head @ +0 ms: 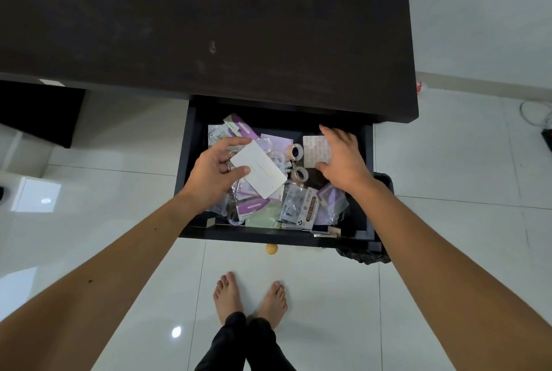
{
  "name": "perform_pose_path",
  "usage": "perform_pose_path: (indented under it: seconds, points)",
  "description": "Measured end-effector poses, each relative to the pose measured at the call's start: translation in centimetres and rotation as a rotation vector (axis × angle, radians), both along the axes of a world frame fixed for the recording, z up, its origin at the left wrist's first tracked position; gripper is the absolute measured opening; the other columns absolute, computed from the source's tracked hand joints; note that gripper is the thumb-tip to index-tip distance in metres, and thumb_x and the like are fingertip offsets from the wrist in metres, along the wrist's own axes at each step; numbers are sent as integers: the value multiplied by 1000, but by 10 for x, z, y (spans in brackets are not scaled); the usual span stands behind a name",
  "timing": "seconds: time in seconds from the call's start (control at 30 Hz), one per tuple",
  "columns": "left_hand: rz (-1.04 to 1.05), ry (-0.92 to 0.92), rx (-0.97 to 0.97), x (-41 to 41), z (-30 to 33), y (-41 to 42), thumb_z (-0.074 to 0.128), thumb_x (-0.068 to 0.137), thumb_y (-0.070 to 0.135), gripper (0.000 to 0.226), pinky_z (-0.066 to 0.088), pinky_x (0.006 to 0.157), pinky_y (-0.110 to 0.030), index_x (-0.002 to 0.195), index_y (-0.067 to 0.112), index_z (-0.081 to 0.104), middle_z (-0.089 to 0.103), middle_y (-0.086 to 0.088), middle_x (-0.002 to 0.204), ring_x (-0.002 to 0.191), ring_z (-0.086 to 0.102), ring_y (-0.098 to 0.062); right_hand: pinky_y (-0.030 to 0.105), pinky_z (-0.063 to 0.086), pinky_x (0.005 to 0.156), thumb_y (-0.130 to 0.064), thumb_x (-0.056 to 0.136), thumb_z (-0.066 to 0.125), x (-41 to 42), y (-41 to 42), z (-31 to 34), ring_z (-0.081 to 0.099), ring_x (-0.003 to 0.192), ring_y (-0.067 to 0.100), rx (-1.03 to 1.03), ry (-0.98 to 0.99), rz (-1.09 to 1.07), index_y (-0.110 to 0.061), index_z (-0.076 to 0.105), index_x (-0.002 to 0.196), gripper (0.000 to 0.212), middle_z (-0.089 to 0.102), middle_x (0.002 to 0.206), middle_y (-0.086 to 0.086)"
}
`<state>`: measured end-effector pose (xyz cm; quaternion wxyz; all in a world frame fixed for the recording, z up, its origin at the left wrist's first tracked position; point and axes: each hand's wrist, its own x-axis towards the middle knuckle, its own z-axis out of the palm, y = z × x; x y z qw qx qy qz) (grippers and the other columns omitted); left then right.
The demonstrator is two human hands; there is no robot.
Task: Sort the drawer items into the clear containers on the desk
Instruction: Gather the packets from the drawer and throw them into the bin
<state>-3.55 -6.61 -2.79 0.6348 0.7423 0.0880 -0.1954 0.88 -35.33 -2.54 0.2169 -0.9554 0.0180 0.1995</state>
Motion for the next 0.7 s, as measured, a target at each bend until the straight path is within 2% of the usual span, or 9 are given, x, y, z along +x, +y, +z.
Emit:
perform_pose_path:
  seconds: [0.1,0.27,0.33,0.4,0.47,0.5,0.57,0.7]
  points:
    - [16,3,1,-3,-4,7,72,95,-4,53,65,93,-41,133,32,65,75,1,127,121,71,-19,49,24,128,-14,90,81,0,1,-6,24,154,36,-36,-1,-7,-19,28,165,93,35,162,6]
    - [18,-25,26,-9,-8,10,68,98,-4,52,64,90,-31,136,32,63,72,3,132,125,68,-17,38,37,122,-16,86,86,-8,1,-8,37,138,27,-71,-137,-16,-13,39,159,87,33,146,8]
    - [17,-38,52,-11,-8,9,66,100,-3,53,65,91,-32,137,35,62,68,3,138,127,66,-17,38,46,115,-16,86,86,-11,2,-2,47,129,25,-9,-173,-48,-16,50,151,74,42,137,7]
    - [15,-62,74,-12,-5,8,64,102,-2,54,65,91,-35,138,37,61,62,5,144,126,64,-15,39,55,99,-22,84,88,-12,3,7,59,106,18,75,-182,-105,-23,60,136,59,55,120,2]
    - [18,-88,89,-11,-3,9,63,102,-2,53,65,90,-32,139,36,61,59,8,146,122,63,-9,36,60,84,-28,80,91,-13,5,20,62,83,12,176,-172,-152,-29,66,123,49,63,103,-4]
    - [17,-98,98,-11,-2,9,63,102,-2,52,64,89,-27,138,35,63,59,8,146,121,62,-8,34,60,80,-29,79,92,-13,7,27,64,78,11,260,-148,-179,-31,67,118,46,65,99,-6]
    - [20,-104,109,-9,-1,8,63,102,-2,46,62,87,-20,132,33,68,61,6,144,122,64,-12,33,61,77,-32,76,94,-13,13,41,68,77,13,414,-72,-200,-34,68,113,45,68,99,-7]
    - [18,-103,134,-5,-2,3,69,101,5,37,63,89,-25,127,32,72,66,10,138,111,72,-16,31,62,77,-39,72,96,-18,30,53,72,79,11,482,36,-101,-36,68,119,55,66,103,-13]
